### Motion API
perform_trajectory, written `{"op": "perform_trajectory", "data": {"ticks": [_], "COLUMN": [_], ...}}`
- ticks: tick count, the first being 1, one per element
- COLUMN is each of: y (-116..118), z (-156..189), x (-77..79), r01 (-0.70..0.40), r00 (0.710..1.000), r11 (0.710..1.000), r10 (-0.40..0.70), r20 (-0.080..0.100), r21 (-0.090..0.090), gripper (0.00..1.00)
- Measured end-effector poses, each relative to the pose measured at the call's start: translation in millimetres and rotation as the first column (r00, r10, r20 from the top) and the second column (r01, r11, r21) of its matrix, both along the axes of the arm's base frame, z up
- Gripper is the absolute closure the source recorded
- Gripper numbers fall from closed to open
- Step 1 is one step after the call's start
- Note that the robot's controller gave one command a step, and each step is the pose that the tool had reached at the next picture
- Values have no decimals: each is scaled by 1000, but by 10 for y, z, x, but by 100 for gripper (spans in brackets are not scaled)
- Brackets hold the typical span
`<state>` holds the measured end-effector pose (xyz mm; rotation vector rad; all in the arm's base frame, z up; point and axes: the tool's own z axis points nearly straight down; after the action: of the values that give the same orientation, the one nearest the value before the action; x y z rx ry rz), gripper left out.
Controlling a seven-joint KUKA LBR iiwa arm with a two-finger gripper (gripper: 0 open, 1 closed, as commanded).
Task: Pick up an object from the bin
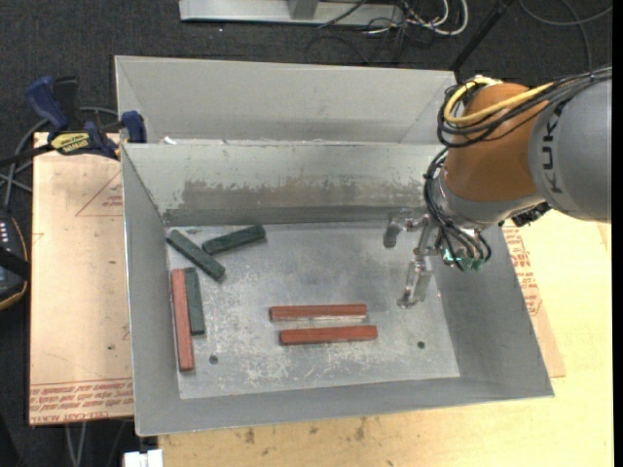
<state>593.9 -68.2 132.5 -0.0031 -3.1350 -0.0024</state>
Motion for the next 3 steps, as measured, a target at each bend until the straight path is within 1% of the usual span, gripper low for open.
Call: {"op": "perform_trajectory", "data": {"ticks": [1, 2, 3], "y": [561, 539, 540], "z": [-644, -600, -600], "x": [-386, -359, -359], "r01": [-119, -117, -118], "r00": [993, 993, 993], "r11": [993, 993, 993], "r10": [119, 117, 118], "r20": [3, 11, 11], "r21": [1, -1, -2], "gripper": [0, 100, 100]}}
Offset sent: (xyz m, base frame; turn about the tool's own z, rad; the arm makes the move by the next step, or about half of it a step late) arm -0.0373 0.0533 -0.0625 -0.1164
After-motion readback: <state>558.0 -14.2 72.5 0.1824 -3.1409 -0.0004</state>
